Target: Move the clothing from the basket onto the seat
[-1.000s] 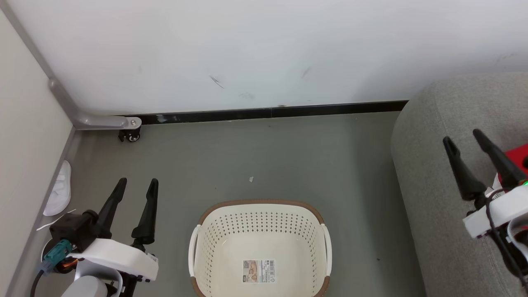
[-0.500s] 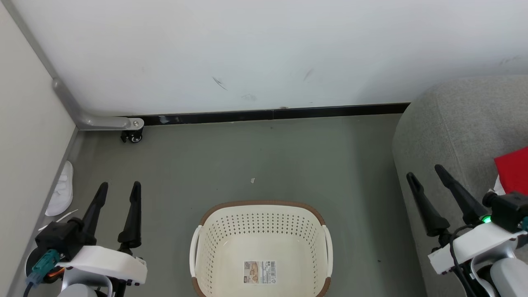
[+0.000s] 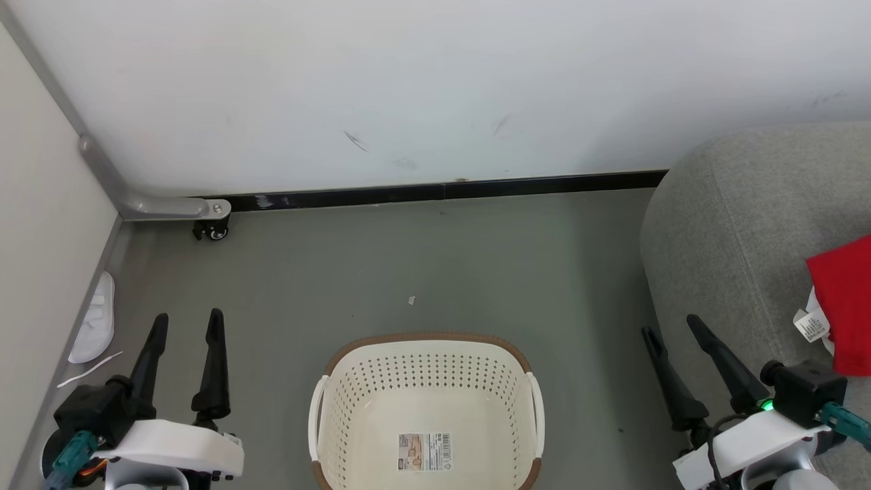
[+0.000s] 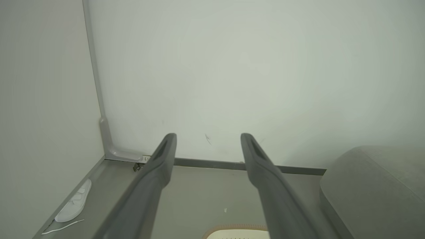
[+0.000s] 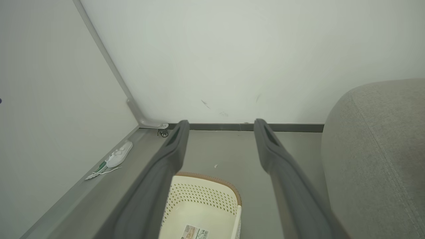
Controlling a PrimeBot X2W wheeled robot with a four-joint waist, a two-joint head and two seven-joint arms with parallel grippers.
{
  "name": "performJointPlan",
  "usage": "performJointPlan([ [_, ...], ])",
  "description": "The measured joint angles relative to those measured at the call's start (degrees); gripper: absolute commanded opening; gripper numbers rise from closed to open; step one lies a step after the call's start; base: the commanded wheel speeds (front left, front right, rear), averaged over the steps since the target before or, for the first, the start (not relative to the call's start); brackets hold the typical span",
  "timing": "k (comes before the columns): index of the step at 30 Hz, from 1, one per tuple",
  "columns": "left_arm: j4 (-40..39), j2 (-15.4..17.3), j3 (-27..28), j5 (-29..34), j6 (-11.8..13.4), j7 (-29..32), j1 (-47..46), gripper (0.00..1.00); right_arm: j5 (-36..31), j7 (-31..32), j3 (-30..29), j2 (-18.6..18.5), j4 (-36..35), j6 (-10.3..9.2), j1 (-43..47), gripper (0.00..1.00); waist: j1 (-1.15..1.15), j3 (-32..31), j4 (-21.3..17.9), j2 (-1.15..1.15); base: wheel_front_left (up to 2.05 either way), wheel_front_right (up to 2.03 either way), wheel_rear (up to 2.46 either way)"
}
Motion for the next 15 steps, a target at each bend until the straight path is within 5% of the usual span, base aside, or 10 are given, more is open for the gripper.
performJointPlan([
  [15, -1.0, -2.8, 3.9, 3.5, -1.9, 0.0, 2.0, 1.0, -4.3, 0.0, -2.8, 1.6, -1.8, 0.0, 0.2, 1.0, 0.0, 0.3, -0.7, 0.0, 0.0, 0.0, 0.0],
])
